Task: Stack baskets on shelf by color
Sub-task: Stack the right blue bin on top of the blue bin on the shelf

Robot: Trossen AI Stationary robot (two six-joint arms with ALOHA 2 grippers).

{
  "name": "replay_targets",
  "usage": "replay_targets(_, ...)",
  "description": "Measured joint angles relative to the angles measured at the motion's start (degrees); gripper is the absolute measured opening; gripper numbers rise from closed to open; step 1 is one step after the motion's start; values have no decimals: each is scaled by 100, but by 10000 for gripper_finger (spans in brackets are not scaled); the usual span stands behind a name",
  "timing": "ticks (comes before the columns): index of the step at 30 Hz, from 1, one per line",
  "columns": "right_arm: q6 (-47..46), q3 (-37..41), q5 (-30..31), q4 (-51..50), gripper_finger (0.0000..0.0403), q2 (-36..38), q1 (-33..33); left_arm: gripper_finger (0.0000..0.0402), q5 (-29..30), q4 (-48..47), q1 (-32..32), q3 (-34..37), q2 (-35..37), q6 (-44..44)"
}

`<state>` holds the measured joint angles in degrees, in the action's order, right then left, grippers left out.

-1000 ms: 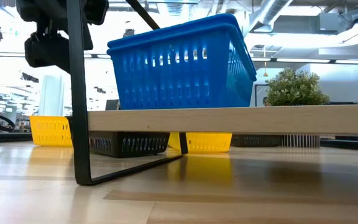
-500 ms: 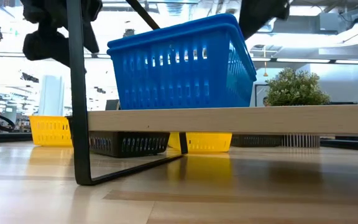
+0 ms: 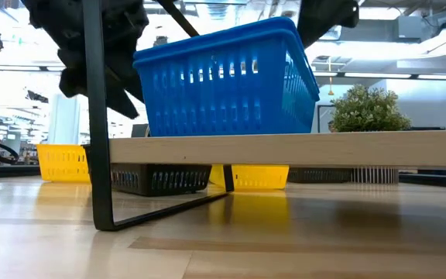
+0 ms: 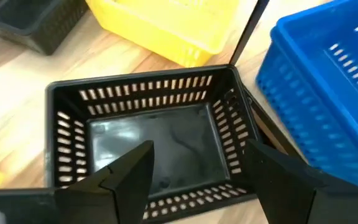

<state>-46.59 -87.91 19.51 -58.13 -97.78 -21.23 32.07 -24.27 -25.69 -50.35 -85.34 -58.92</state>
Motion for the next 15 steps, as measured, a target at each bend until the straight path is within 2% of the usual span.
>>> replay_targets(3,13,10,13,-9,47,34,-27,238,77,42,2,0,-176,4)
replay_targets(9,11,3,13,-6,47,57,-101,238,-74,704,-106,0,-347,330)
replay_targets(15,10,3,15,-13,47,59,-169,238,-67,838,-214,0,-368,386)
